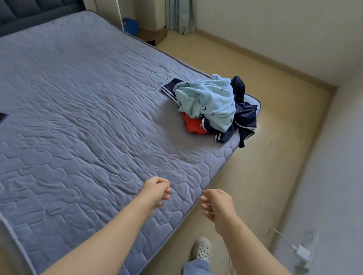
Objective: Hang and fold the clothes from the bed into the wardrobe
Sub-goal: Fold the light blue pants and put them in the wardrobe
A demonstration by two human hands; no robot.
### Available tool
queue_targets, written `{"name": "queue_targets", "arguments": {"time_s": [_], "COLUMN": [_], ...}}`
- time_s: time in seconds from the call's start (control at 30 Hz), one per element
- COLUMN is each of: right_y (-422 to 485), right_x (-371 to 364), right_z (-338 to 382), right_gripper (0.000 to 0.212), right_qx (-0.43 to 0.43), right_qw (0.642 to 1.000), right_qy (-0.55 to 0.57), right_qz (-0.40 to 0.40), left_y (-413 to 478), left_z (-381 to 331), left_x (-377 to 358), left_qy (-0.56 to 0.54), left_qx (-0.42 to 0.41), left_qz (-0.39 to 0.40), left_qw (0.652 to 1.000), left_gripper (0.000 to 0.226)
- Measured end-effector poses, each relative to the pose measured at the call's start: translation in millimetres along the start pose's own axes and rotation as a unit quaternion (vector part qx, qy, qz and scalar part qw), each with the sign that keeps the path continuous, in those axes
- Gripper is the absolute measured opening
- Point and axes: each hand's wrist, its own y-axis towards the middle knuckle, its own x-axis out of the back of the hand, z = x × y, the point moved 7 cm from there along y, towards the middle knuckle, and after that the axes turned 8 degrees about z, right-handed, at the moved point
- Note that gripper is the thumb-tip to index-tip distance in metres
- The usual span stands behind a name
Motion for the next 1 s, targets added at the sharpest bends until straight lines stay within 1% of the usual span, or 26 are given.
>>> {"name": "queue_targets", "arguments": {"time_s": [0.13, 0.23, 0.33, 0.47, 0.6, 0.73, 0.9, 1.0], "right_y": [40.0, 70.7, 97.1, 145.7, 200.7, 241.1, 295.9, 332.5], "right_x": [33.1, 45.1, 48.6, 48.4, 44.1, 49.5, 55.2, 52.3], "right_z": [63.1, 98.1, 119.3, 166.1, 222.2, 263.5, 314.5, 342.0], "right_gripper": [0.017, 0.017, 0.018, 0.018, 0.020, 0.010, 0.013, 0.005], "right_qx": [-0.008, -0.012, -0.023, -0.044, -0.036, -0.045, -0.054, -0.041], "right_qw": [0.999, 0.998, 0.996, 0.991, 0.989, 0.987, 0.979, 0.968], "right_qy": [-0.027, -0.053, -0.076, -0.105, -0.131, -0.150, -0.188, -0.240], "right_qz": [0.020, 0.038, 0.049, 0.063, 0.061, 0.048, 0.051, 0.060], "left_y": [33.9, 56.8, 78.8, 131.3, 190.0, 233.5, 280.2, 308.0], "left_z": [-51.6, -82.4, -106.3, -148.2, -192.4, -232.8, -275.6, -296.7], "left_x": [-42.6, -58.1, -62.1, -65.8, -67.5, -70.6, -73.9, -75.9], "left_qy": [-0.022, -0.030, -0.044, -0.069, -0.070, -0.048, -0.042, -0.046], "left_qx": [0.006, 0.010, 0.013, 0.014, 0.022, 0.030, 0.046, 0.045], "left_qz": [-0.014, -0.025, -0.041, -0.060, -0.067, -0.067, -0.085, -0.108], "left_qw": [1.000, 0.999, 0.998, 0.996, 0.995, 0.996, 0.994, 0.992], "left_gripper": [0.020, 0.017, 0.016, 0.019, 0.019, 0.019, 0.017, 0.021]}}
